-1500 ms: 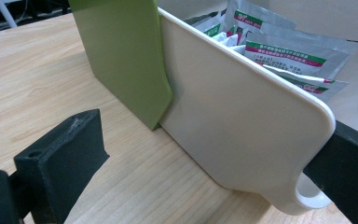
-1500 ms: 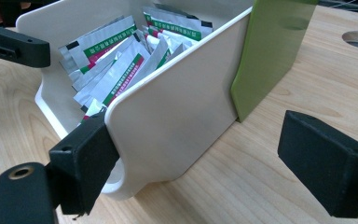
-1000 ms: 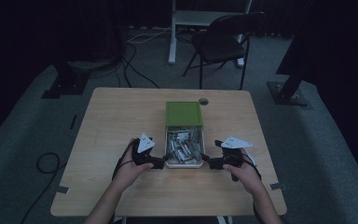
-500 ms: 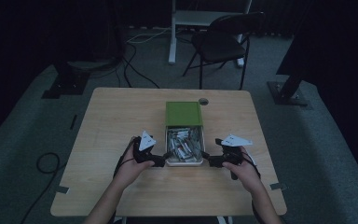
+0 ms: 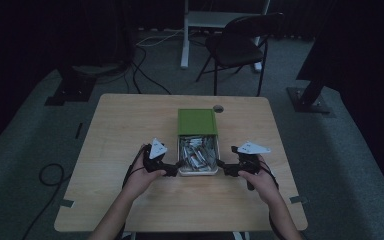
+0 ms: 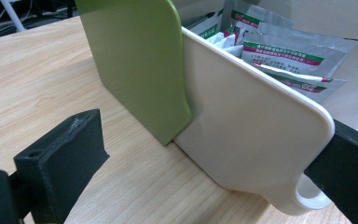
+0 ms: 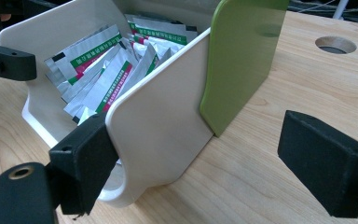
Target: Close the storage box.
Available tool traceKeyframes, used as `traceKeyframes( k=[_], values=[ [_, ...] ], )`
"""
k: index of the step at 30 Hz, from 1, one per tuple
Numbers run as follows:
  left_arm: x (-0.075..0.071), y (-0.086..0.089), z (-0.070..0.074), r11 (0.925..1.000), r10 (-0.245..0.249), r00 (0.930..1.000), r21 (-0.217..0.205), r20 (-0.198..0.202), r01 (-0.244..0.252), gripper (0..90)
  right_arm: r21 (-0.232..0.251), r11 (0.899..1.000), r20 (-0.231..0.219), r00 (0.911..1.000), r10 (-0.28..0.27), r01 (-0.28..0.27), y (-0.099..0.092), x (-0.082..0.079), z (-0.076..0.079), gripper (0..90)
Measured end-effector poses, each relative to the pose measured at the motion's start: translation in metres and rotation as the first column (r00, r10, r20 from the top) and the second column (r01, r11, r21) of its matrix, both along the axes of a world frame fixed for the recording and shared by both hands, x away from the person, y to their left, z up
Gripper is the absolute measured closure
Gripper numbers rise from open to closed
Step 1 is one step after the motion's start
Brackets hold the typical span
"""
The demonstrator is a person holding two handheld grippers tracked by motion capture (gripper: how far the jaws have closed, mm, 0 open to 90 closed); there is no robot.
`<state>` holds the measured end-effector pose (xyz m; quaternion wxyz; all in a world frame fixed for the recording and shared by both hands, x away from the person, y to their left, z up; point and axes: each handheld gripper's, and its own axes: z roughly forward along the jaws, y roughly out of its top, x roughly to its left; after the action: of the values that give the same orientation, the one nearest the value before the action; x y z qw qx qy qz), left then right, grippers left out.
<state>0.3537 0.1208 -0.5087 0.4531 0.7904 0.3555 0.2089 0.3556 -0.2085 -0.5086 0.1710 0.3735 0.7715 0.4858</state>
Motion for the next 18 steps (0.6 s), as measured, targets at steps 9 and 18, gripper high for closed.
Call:
traceKeyframes(
  k=[9, 18],
  values=[
    [0.0049, 0.0028, 0.0015, 0.9998, 0.017, 0.9998, -0.012, -0.006, -0.017, 3.2, 0.005, 1.0, -0.004, 1.0, -0.004, 0.004, 0.0022, 0.0032, 0.0015, 12.7],
    [0.0086, 0.0027, 0.0026, 0.9997, 0.016, 0.9998, -0.018, -0.012, -0.016, 3.3, 0.006, 1.0, -0.002, 0.9997, -0.024, 0.024, 0.0031, 0.0072, 0.0027, 12.7]
  ],
)
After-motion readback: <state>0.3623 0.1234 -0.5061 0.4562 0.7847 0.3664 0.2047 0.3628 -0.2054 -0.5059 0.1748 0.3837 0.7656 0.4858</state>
